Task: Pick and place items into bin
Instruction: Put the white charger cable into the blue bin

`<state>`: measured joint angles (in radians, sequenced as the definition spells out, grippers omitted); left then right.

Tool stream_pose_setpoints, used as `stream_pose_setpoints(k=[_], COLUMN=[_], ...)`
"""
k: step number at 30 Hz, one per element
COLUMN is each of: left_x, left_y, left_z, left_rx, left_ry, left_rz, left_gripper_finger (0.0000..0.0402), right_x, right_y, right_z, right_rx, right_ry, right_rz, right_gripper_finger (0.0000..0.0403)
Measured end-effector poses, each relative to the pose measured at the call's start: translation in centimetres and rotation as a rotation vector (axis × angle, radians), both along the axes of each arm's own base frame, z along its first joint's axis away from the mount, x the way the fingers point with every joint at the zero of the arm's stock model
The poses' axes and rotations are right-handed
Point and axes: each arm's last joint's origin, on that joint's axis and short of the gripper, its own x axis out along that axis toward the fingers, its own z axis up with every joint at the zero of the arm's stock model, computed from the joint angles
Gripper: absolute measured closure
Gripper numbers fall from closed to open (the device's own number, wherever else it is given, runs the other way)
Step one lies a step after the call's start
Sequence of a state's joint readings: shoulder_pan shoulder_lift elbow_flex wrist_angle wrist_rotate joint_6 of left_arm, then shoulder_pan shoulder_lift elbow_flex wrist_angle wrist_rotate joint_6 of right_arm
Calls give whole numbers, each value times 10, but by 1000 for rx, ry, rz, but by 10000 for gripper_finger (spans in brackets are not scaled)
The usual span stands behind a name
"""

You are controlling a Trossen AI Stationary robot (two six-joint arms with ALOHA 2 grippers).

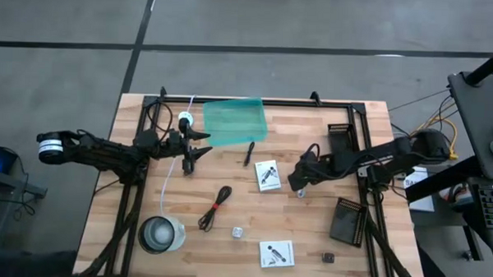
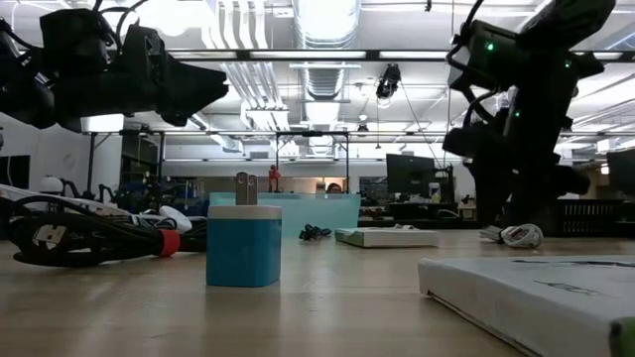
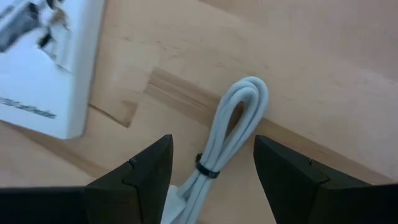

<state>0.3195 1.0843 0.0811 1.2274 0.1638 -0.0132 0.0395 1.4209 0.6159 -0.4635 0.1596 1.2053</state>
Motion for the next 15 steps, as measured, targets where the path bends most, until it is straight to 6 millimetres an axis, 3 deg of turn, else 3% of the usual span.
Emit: stream_pose_setpoints(k=[15], left_x=[0], left_y=[0], left_z=[-1], left_rx=[-2], left_ry=[7], left_rz=[1], left_gripper_finger=[204], right_x=[2], right_y=[0], right_z=[-6], right_rx=[-9], right_ry=[29], right_rz=[21], right_gripper_finger=[210])
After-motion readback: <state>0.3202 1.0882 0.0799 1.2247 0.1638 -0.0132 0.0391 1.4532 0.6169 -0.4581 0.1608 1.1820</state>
